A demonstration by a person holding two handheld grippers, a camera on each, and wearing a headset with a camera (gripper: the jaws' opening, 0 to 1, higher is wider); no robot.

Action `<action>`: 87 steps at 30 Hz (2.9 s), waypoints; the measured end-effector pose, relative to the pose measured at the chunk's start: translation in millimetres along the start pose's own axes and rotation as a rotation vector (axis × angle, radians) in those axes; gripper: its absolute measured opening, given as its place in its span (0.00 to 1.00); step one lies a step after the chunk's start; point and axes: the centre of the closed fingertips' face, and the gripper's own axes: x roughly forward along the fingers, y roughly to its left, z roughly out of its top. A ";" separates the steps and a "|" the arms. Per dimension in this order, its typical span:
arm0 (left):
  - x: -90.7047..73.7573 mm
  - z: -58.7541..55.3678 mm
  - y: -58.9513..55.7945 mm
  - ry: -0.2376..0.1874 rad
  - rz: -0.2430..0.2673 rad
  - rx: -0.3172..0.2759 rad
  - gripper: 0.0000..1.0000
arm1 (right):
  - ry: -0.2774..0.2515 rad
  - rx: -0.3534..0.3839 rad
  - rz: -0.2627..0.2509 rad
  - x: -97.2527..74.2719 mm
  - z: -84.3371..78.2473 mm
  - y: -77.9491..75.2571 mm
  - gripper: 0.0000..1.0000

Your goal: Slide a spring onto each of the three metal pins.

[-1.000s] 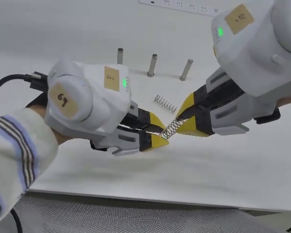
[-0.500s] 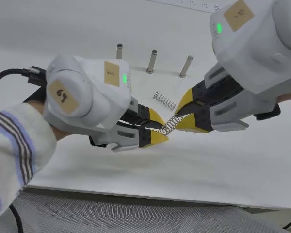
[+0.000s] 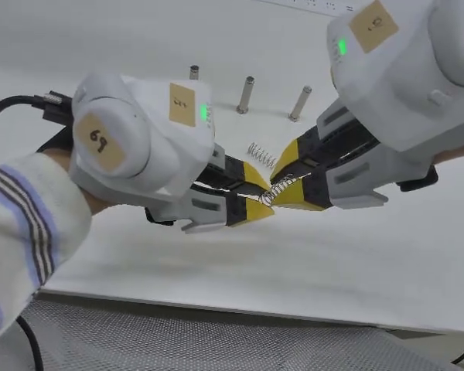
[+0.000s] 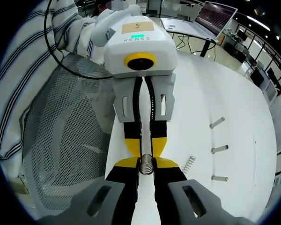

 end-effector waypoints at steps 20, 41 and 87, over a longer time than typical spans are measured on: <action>0.3 -2.9 -1.3 -0.002 -0.001 -0.012 0.02 | 0.050 -0.038 0.010 8.9 -8.8 1.7 0.09; -1.4 -1.2 4.2 -0.012 0.003 -0.050 0.03 | 0.073 -0.010 0.000 7.1 -6.7 -3.9 0.08; -54.5 -32.5 54.7 0.012 0.189 -0.191 0.23 | 0.087 0.037 -0.042 3.9 -4.2 -23.3 0.08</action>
